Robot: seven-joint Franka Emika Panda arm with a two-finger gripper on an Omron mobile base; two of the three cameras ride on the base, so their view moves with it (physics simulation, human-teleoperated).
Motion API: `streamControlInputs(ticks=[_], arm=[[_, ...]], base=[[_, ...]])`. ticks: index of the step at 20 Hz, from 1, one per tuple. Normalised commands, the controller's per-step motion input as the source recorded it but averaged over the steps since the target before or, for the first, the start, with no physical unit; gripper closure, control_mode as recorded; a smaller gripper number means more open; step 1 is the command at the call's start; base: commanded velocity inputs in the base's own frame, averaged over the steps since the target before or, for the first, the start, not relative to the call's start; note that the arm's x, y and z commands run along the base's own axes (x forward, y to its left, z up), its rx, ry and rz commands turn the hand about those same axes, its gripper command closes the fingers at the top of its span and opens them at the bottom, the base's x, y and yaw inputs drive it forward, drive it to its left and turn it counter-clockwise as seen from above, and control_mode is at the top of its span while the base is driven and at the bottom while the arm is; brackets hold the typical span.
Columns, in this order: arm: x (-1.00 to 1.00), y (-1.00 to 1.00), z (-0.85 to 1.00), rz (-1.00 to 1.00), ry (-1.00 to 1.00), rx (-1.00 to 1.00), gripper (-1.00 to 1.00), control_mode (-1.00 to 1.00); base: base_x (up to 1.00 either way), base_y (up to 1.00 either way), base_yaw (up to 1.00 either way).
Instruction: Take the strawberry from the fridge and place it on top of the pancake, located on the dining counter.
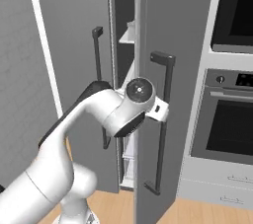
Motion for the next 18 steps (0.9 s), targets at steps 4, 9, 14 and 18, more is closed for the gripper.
streamControlInputs(ticks=[4, 9, 14, 18], arm=[[-0.95, 0.87, 0.50, 0.00, 0.05, -0.29, -1.00, -1.00], [0.00, 0.94, 0.04, 0.04, 0.29, -0.40, -1.00, -1.00], [0.58, 0.18, -0.21, 0.12, 0.42, -0.48, -1.00, -1.00], [0.57, -0.02, -0.19, 0.06, 0.42, -0.51, -1.00, -1.00]], base=[[0.00, 0.00, 0.00], [0.00, 0.00, 0.00], [0.00, 0.00, 0.00], [0.00, 0.00, 0.00]])
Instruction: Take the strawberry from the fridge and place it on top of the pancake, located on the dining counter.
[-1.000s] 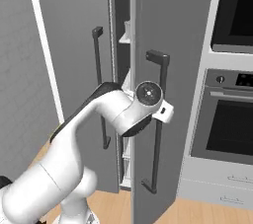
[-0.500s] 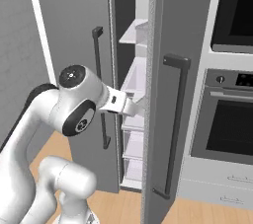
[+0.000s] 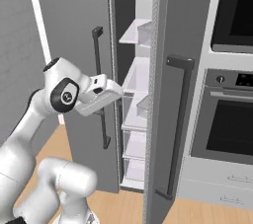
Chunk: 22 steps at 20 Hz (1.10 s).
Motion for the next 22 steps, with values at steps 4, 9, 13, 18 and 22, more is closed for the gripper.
streamControlInputs(ticks=[4, 9, 13, 18, 22], arm=[[0.38, -0.15, -0.14, -0.01, 0.19, -0.26, -1.00, -1.00], [0.27, -0.60, -0.12, -0.02, 0.00, -0.04, -1.00, -1.00], [0.31, -0.63, -0.06, 0.00, 0.00, -0.01, -1.00, -1.00], [0.04, -0.55, 0.00, 0.00, 0.02, 0.00, -1.00, -1.00], [0.00, -0.65, 0.00, 0.00, 0.04, 0.00, -1.00, -1.00]], base=[[0.00, 0.00, 0.00], [0.00, 0.00, 0.00], [0.00, 0.00, 0.00], [0.00, 0.00, 0.00], [0.00, 0.00, 0.00]])
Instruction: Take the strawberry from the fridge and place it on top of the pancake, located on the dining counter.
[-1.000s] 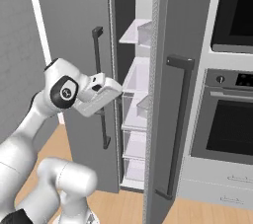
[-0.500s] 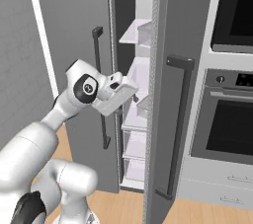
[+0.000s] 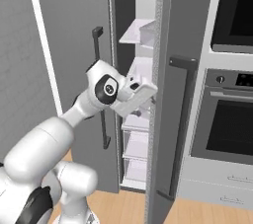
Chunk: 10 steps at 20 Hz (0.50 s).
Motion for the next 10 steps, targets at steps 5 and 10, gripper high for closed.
streamControlInputs(ticks=[5, 10], arm=[[0.00, -0.71, 0.00, 0.00, 0.04, 0.00, -1.00, -1.00], [0.00, -0.84, 0.00, 0.00, 0.01, 0.00, -1.00, -1.00]], base=[[0.00, 0.00, 0.00], [0.00, 0.00, 0.00]])
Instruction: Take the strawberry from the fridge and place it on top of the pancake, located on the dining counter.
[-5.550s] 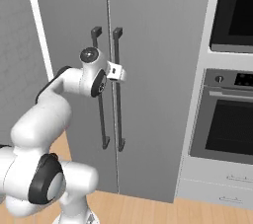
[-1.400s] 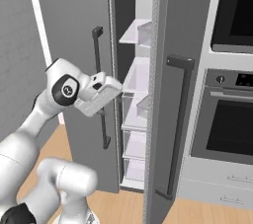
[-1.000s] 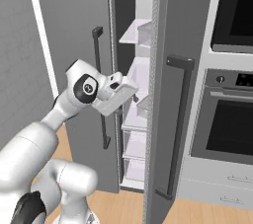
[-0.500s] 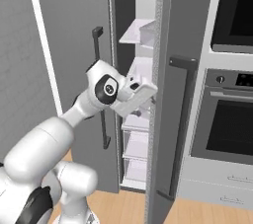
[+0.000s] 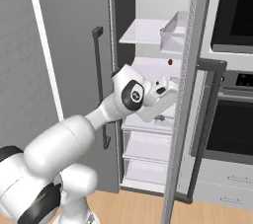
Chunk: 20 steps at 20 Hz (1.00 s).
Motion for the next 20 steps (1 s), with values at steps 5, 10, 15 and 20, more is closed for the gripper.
streamControlInputs(ticks=[5, 10, 15, 20], arm=[[-0.09, -0.35, 0.05, 0.00, 0.00, 0.00, -1.00, -1.00], [-0.31, 0.33, 0.21, 0.08, -0.04, 0.00, -1.00, -1.00], [-0.20, 0.95, 0.04, 0.15, -0.05, 0.03, -1.00, -1.00], [0.01, 1.00, 0.00, 0.14, 0.00, 0.35, -1.00, -1.00]], base=[[0.00, 0.00, 0.00], [0.00, 0.00, 0.00], [0.00, 0.00, 0.00], [0.00, 0.00, 0.00]])
